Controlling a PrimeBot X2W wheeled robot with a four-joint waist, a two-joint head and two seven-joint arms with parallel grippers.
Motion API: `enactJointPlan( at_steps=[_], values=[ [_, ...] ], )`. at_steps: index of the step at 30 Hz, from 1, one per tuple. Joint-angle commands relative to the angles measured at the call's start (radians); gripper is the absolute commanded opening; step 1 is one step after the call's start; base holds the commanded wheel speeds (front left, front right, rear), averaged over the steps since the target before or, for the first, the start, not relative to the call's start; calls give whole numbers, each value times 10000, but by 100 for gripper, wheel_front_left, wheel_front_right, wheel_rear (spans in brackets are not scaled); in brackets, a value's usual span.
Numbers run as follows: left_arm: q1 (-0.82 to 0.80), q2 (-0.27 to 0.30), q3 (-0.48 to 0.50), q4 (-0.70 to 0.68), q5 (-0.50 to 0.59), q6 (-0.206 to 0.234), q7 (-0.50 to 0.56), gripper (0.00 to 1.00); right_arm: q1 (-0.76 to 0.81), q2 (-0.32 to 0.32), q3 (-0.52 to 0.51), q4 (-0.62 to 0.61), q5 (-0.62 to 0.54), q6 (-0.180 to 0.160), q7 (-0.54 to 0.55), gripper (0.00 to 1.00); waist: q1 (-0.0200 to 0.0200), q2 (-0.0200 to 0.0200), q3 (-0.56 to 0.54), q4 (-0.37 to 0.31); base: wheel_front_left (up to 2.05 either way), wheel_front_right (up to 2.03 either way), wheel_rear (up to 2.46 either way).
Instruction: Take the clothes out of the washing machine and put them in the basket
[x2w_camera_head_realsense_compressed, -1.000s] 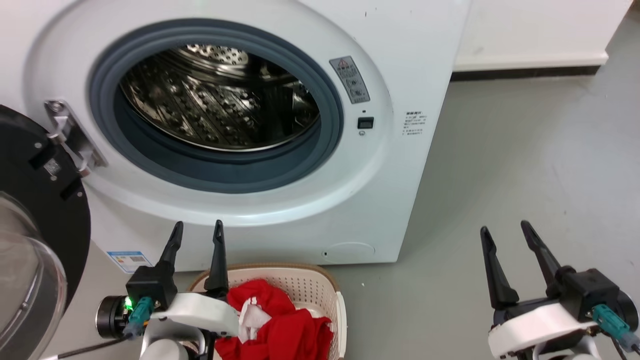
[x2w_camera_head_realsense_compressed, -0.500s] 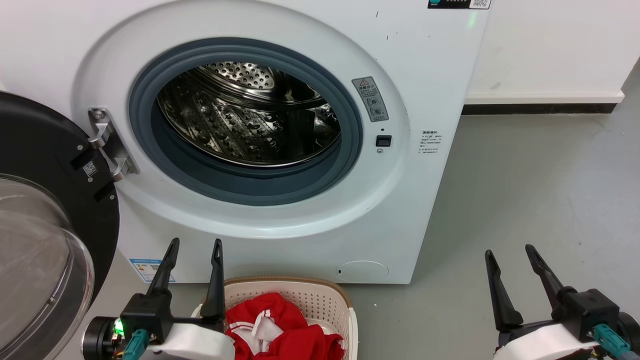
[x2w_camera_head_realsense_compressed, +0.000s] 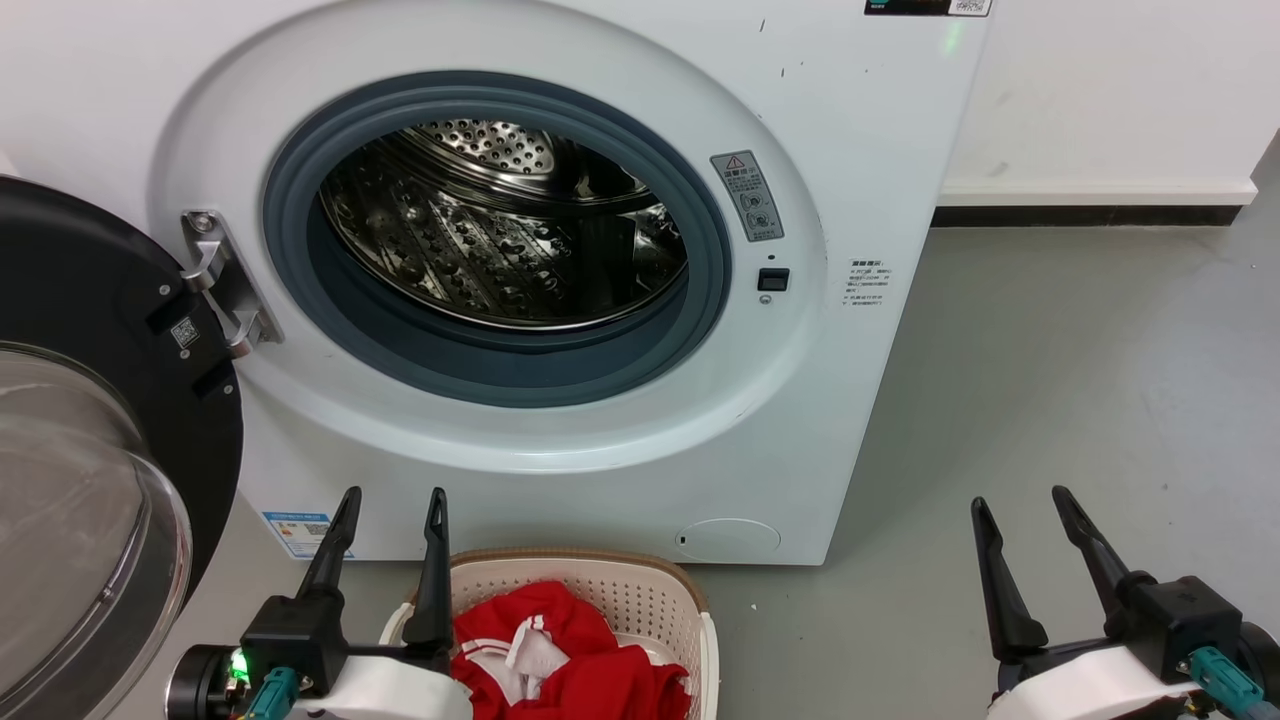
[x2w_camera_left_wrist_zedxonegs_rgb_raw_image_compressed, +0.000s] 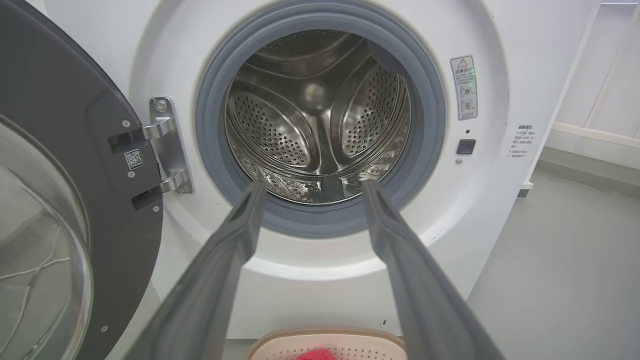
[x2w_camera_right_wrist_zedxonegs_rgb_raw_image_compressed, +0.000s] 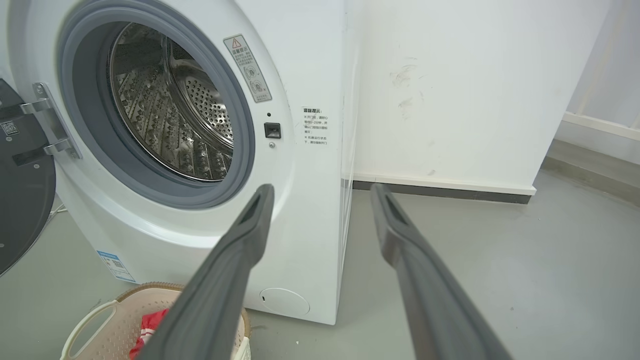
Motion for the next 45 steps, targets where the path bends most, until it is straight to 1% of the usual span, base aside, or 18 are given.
enactJointPlan(
  at_steps=[1,9,10,12,13,26,40,43,44,45],
  values=[
    [-21,49,-8,-38,-18,24,-4,100,70,36,1,-63,-3,-7,12,100,0,-1,6,-8,0,0,0],
    [-33,106,-77,-70,-23,93,43,100,81,37,27,-19,88,-7,-9,100,0,-1,16,-61,0,0,0],
    [9,46,-86,6,-13,54,23,0,12,0,21,36,63,0,-4,0,0,-1,15,-62,0,0,0],
    [81,6,-106,180,-19,51,36,0,68,2,28,203,84,2,-1,0,0,-1,16,-62,0,0,0],
    [90,0,-109,183,-191,31,39,0,99,2,63,177,256,2,-18,0,0,-1,17,-63,0,0,0],
    [-266,39,135,649,-2928,-198,443,0,-323,-175,28,645,3176,1,232,0,0,-1,33,-66,0,0,0],
    [-605,50,369,1126,-5358,-431,813,0,-680,-283,-34,1071,5736,0,479,0,0,-1,50,-69,0,0,0],
    [-641,50,402,1183,-5675,-463,868,0,-733,-293,-47,1124,6063,0,517,0,0,-1,52,-70,0,0,0],
    [-710,48,451,1251,-6131,-504,941,0,-802,-308,-68,1199,6542,0,568,0,0,-1,56,-70,0,0,0],
    [-732,47,466,1275,-6283,-517,967,0,-818,-312,-75,1222,6698,0,589,0,0,-1,58,-71,0,0,0]
  ],
)
